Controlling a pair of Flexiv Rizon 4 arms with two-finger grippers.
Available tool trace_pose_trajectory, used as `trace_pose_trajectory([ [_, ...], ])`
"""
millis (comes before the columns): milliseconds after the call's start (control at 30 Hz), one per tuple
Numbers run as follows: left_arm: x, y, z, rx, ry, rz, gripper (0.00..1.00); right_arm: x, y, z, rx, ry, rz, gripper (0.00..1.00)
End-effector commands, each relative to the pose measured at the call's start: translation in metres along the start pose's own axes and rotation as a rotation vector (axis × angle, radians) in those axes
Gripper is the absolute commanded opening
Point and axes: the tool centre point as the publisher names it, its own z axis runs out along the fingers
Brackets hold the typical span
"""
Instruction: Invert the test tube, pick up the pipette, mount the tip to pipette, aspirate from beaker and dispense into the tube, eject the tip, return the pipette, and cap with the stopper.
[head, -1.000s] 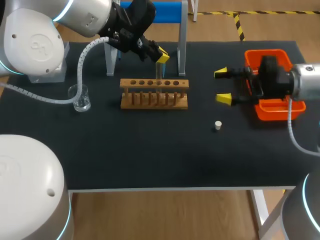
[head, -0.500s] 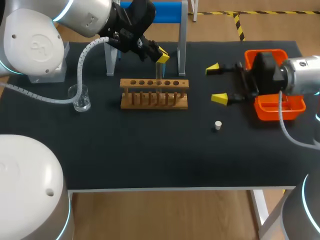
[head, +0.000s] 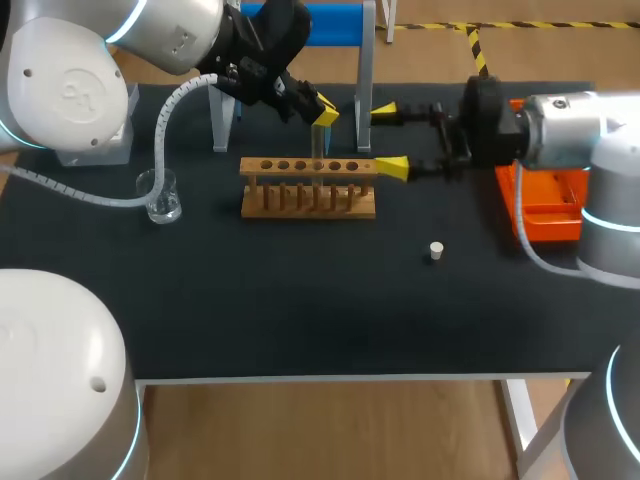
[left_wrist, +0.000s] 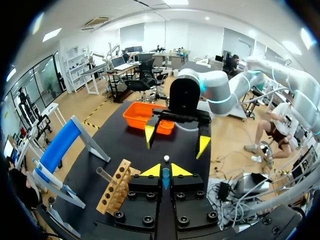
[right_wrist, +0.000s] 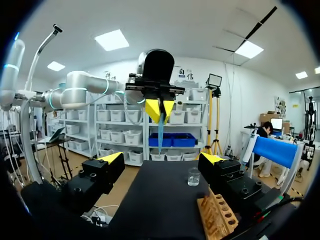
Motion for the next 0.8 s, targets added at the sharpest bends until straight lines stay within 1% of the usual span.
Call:
trace_pose_trajectory([
  [33, 0.0, -0.001, 0.0, -0.005, 0.001, -0.002, 0.0, 0.002, -0.001, 0.016, 0.003, -0.018, 0.009, 1.0],
  [400, 0.0, -0.001, 0.0, -0.005, 0.001, -0.002, 0.0, 0.002, 0.007, 0.035, -0.012, -0.011, 0.007, 1.0],
  [800, 0.0, -0.001, 0.0, -0.005, 0.001, -0.002, 0.0, 0.0, 0.013, 0.052, 0.001, 0.008, -0.011, 1.0],
])
